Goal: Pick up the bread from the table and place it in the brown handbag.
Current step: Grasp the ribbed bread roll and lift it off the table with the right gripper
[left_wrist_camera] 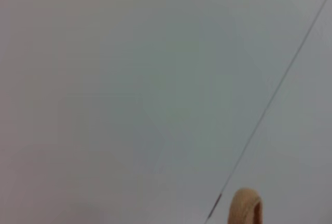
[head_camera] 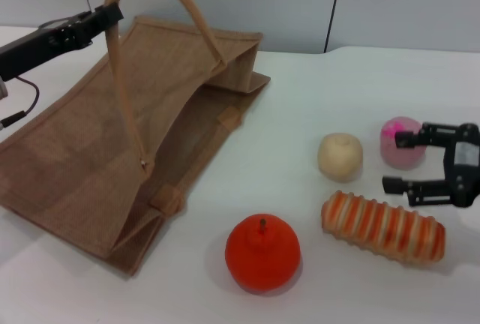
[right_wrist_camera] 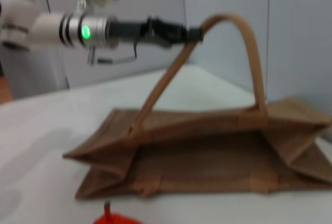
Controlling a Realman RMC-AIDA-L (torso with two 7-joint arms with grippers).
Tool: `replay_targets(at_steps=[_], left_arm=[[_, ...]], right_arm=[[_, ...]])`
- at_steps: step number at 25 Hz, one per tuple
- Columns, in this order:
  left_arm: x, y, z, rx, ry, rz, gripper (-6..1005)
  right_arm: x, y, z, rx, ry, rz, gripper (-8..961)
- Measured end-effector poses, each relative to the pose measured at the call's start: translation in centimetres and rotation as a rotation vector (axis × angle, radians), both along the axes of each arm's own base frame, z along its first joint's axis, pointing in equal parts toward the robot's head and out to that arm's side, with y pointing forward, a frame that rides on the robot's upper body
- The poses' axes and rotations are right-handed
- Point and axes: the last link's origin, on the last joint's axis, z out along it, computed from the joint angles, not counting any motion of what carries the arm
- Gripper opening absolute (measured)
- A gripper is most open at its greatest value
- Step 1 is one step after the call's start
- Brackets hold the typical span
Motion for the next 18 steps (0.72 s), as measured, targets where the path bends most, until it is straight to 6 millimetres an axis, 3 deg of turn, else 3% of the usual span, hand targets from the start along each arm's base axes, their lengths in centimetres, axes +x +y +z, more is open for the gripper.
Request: replay_targets(at_steps=[9, 18], left_arm=[[0.13, -0.56, 0.56, 0.015, -0.023, -0.032, 121], [0.39, -0.69, 0.77, 0.019, -0.036, -0.053, 121]], right_arm=[[0.04, -0.22, -0.53, -0.053, -0.149, -0.046, 836], [0.05, -0.52, -1.02, -0.1, -0.174, -0.047, 832]])
